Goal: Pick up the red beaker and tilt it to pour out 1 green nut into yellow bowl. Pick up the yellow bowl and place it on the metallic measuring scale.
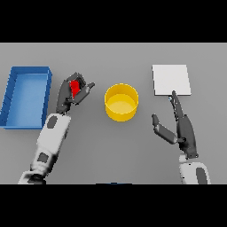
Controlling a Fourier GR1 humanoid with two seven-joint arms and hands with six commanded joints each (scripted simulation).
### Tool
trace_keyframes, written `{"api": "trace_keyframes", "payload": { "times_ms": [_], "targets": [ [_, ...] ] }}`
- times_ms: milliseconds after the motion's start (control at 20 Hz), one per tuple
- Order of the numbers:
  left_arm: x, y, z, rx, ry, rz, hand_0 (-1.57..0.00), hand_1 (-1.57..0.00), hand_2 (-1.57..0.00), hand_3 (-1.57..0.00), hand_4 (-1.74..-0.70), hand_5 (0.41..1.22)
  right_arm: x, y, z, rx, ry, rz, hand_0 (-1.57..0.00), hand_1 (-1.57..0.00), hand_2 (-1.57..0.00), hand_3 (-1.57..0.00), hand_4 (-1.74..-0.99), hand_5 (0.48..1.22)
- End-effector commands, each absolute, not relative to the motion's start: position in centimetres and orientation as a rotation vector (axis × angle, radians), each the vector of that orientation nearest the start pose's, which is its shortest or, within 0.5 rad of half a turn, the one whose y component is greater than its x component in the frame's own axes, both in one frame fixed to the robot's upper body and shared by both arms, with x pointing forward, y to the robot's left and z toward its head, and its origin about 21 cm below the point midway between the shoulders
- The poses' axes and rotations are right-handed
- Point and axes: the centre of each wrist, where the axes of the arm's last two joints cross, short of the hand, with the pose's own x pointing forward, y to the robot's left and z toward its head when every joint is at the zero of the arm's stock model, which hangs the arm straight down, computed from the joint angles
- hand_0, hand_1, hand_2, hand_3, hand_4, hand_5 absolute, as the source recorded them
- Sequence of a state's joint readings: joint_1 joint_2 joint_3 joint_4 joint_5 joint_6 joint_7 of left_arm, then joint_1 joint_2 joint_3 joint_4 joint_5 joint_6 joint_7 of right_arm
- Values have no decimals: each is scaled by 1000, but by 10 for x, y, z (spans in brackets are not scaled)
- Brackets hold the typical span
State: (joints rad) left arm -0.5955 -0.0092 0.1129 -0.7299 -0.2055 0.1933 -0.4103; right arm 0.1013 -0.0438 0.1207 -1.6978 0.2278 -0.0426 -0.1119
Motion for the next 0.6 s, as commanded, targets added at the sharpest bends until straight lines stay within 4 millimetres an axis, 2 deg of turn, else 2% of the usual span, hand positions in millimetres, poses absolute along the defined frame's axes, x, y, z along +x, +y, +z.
{"api": "trace_keyframes", "payload": {
  "times_ms": [0,50,200,400,550],
  "targets": [
    [370,170,-41,167,-1716,-227,-1162,-1176,-1173,-997,-1601,1073,222,-215,7,-157,-1717,241,1,1,1,1,-1233,688],
    [370,172,-41,165,-1714,-224,-1244,-1255,-1253,-1111,-1572,1103,224,-215,10,-160,-1724,236,1,1,1,1,-1233,686],
    [370,166,-41,189,-1724,-211,-1403,-1409,-1408,-1336,-1654,1127,228,-216,10,-171,-1718,246,1,1,1,1,-1207,677],
    [377,173,-24,221,-1731,-226,-1502,-1505,-1504,-1475,-1706,1126,226,-217,7,-189,-1736,263,1,1,1,1,-1160,664],
    [385,176,2,249,-1761,-309,-1536,-1537,-1537,-1522,-1723,1127,228,-215,5,-225,-1718,282,1,1,1,1,-1116,656]
  ]
}}
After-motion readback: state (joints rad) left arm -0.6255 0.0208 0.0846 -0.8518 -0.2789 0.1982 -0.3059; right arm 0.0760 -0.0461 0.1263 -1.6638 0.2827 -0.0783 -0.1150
